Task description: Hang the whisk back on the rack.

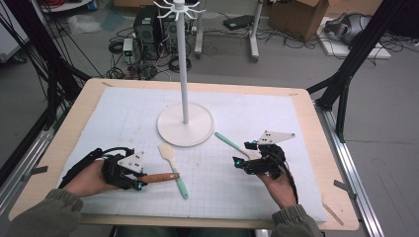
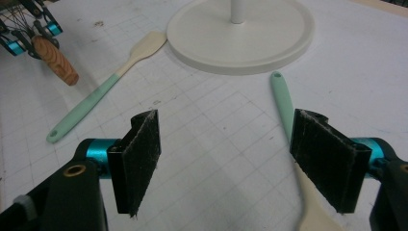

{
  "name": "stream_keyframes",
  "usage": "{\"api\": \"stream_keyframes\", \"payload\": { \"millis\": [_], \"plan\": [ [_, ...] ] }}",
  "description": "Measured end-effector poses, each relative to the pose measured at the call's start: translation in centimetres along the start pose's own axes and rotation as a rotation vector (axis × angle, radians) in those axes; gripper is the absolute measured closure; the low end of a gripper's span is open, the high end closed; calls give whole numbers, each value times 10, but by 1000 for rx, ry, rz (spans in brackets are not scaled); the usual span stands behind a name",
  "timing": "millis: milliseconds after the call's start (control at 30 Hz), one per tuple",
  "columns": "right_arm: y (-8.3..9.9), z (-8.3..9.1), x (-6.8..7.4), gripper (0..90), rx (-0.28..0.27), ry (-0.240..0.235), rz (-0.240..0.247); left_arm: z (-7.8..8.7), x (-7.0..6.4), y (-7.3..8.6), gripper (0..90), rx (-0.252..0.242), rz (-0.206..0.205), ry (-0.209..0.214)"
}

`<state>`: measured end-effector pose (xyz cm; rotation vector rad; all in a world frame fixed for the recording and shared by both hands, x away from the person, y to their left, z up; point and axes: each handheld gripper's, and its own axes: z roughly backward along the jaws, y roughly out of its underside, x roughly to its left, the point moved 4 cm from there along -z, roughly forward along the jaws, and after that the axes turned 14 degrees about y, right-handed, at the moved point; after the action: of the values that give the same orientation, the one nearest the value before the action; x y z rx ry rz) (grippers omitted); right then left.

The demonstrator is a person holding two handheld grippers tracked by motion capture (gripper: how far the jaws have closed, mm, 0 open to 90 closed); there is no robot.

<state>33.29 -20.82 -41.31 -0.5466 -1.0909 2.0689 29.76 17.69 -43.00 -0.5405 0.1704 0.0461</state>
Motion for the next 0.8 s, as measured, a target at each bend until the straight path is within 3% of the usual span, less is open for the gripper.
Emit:
{"api": "stream_keyframes", "payload": {
  "millis": [200, 800],
  "plan": [
    [-1, 0, 1, 249, -7, -1, -2, 11, -1, -8, 710, -25, -6, -29],
    [-10, -2, 13, 212, -24, -72, 3, 26, -3, -27, 709, -116, -23, -49]
  ]
}}
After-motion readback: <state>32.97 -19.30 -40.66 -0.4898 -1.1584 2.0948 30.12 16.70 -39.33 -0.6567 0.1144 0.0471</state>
